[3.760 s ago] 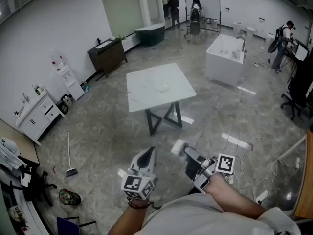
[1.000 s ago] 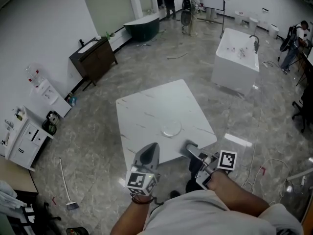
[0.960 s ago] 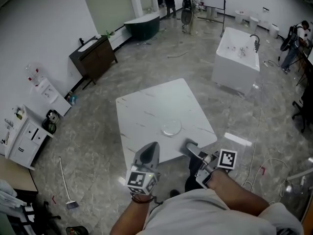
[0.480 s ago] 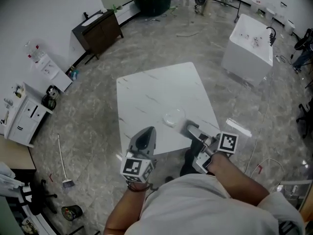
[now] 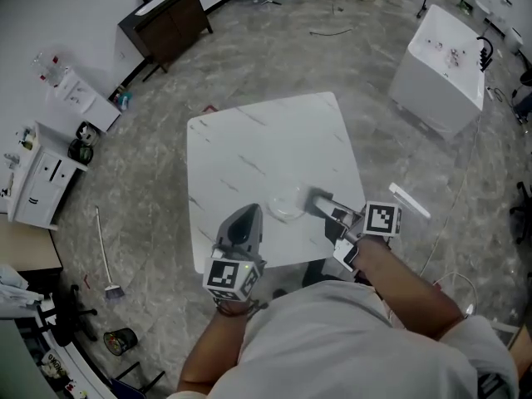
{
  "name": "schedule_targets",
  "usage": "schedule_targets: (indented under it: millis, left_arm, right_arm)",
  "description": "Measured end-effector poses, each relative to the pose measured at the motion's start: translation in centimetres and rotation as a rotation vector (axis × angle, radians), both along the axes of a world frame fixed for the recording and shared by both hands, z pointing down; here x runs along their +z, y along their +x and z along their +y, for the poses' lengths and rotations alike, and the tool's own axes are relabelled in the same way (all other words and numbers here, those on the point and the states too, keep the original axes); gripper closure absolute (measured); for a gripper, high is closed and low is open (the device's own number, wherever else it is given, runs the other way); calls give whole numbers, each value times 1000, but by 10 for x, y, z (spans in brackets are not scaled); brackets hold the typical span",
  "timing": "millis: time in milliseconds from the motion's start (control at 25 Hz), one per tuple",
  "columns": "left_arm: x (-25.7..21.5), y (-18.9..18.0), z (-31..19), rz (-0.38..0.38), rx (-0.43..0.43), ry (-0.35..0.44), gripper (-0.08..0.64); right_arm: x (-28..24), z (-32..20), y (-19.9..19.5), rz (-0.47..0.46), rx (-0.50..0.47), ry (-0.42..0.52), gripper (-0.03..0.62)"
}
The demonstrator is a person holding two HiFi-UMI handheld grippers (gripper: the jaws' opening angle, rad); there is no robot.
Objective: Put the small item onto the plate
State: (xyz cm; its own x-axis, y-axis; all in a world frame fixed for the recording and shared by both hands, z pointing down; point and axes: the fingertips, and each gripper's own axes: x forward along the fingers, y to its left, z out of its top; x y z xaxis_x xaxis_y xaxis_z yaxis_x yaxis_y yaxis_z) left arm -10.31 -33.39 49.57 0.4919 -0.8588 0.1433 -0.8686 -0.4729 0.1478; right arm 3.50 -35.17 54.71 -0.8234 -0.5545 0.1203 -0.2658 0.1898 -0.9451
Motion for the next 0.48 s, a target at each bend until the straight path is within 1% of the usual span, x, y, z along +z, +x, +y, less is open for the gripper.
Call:
schedule_targets:
  millis: [240, 360, 480]
  left_arm:
    - [24, 17, -43, -28, -61, -31, 554]
    - [41, 22, -55, -27, -77, -62, 554]
    - [50, 23, -63, -9, -98, -82, 554]
  right_arm:
    - [59, -41, 0, 29, -120, -80, 495]
    - [95, -52, -6, 31, -154, -152, 495]
    - [127, -61, -9, 63, -172, -201, 495]
